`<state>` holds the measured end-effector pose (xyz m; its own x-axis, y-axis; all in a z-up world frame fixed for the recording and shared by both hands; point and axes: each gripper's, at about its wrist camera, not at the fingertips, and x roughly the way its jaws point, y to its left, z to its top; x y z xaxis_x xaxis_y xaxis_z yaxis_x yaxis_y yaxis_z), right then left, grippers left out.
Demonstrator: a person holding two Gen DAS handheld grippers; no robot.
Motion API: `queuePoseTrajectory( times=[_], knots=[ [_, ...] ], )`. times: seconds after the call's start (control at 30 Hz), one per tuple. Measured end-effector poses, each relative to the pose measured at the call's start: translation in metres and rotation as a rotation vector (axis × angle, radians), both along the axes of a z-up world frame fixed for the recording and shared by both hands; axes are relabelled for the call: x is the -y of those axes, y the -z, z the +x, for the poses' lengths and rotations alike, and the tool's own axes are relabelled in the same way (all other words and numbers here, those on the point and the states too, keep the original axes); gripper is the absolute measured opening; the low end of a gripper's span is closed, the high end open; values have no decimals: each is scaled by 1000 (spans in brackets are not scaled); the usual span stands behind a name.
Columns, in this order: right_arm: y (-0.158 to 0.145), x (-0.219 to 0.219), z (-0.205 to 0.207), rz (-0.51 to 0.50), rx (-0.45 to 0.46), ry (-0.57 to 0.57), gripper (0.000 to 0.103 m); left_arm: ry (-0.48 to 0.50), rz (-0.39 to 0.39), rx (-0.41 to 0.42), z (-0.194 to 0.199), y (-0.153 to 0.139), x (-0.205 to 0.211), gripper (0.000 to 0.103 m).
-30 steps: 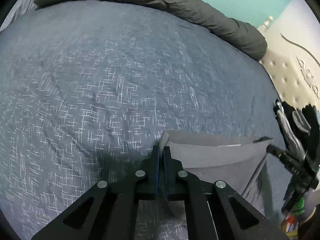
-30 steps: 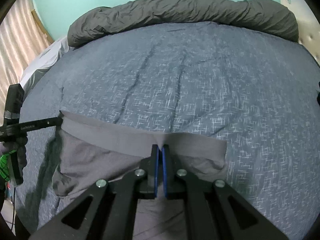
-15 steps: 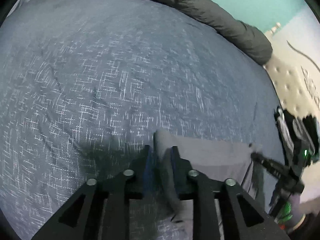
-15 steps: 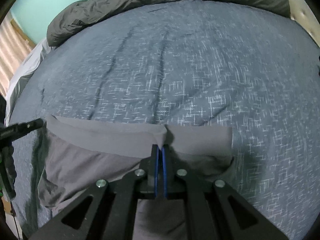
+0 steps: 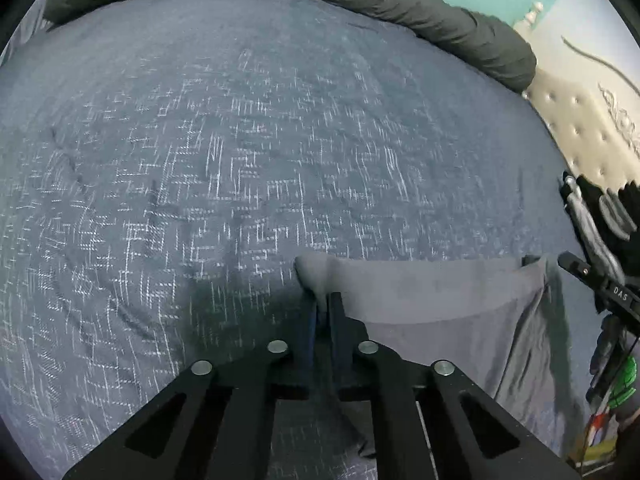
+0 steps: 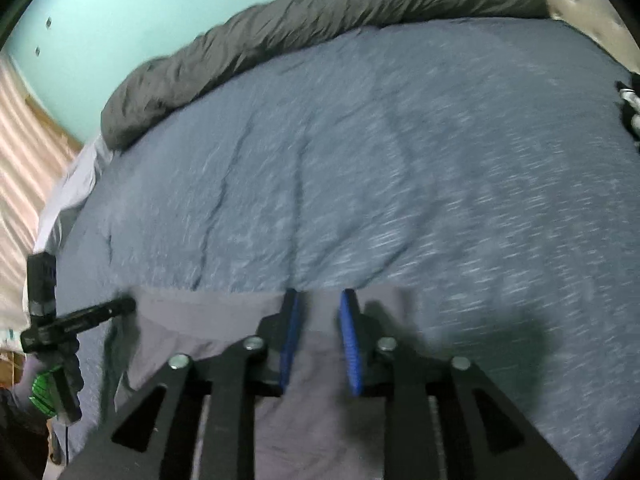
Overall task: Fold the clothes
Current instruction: 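Lift the grey briefs by the waistband with both grippers, holding them stretched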
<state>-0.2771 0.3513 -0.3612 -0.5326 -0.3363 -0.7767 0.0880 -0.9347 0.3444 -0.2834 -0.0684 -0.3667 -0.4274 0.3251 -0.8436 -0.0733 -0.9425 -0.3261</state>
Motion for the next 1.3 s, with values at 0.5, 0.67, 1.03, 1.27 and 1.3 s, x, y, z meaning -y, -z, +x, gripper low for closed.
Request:
queuePoseTrajectory(
  times=[0.5,0.67,1.03,1.27,1.3],
  knots=[
    [27,-10,-9,54,110,26,40,-70,-18,-16,-5,-5,0,3],
    [31,-4,-18,99,117,9,5,-60,-20,-21,1,-7,4,3],
    [-24,-15,-8,72,-75,20,3,-65,0,-89,-2,-33,6,2],
    [-81,-7,23,57,-192,-31,2,-57,25,-205,33,-102,13,2],
    [-92,-8,29,52,-210,-34,2,-54,26,-227,40,-115,14,2]
  ],
)
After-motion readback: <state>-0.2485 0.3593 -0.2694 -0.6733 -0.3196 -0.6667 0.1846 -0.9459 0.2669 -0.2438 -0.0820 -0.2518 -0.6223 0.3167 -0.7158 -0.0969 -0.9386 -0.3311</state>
